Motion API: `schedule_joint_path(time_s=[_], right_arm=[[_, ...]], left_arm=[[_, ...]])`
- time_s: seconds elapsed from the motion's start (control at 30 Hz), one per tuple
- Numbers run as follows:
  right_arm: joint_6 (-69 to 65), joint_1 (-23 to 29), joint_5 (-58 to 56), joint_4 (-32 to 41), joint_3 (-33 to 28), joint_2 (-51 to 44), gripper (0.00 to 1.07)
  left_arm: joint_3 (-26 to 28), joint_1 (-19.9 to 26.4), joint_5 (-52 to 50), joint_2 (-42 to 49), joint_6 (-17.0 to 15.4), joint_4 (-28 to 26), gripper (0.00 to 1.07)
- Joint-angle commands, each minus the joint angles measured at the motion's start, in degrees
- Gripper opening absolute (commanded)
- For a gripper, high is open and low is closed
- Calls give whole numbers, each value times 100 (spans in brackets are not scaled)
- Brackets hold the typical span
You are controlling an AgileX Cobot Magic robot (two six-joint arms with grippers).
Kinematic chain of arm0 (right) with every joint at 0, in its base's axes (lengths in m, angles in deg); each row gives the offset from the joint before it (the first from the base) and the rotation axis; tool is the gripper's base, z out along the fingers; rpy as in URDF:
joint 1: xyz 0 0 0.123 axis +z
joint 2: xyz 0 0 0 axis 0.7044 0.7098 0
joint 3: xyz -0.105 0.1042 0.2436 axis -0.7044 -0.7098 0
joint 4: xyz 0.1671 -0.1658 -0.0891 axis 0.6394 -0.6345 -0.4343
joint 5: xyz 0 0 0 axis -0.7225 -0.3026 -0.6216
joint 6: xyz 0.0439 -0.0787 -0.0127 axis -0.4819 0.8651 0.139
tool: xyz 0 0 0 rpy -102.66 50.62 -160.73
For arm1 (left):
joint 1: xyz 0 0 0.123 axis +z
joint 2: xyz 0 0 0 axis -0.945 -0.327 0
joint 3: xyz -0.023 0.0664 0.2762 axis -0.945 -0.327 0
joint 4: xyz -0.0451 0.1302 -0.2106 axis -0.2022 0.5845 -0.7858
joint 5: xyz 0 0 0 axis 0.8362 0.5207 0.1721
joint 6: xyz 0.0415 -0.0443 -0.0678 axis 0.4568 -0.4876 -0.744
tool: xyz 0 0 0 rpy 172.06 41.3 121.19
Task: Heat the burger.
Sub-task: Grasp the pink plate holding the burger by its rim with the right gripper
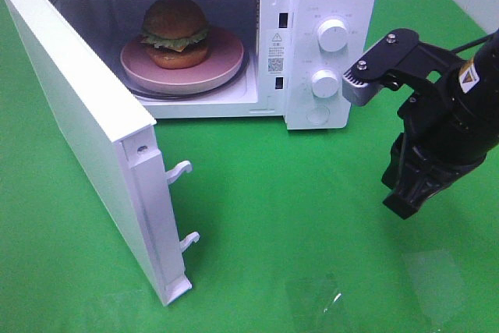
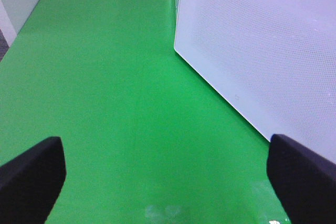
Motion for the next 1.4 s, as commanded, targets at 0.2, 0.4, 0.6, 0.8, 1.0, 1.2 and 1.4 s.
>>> schedule_joint_path(time_s=[0.2, 0.4, 0.6, 0.8, 1.0, 1.2, 1.4], right_arm=[[2275, -6, -223, -29, 281, -40, 16], [3512, -6, -235, -40, 298, -40, 16], [3982, -6, -206, -521, 298, -40, 20], [3965, -6, 6, -636, 298, -40, 40], [3936, -6, 189, -745, 298, -40, 72], [3782, -6, 395, -745, 298, -40, 93], [3484, 321, 464, -1318, 344, 80, 91]], left_arm=[[-6, 23, -80, 92, 0, -34, 98], [-6, 23, -80, 92, 0, -34, 98], [-6, 23, -80, 92, 0, -34, 98], [-6, 23, -80, 92, 0, -34, 98], [-6, 23, -80, 92, 0, -34, 98], [-6, 23, -80, 92, 0, -34, 98], [-6, 23, -80, 92, 0, -34, 98]])
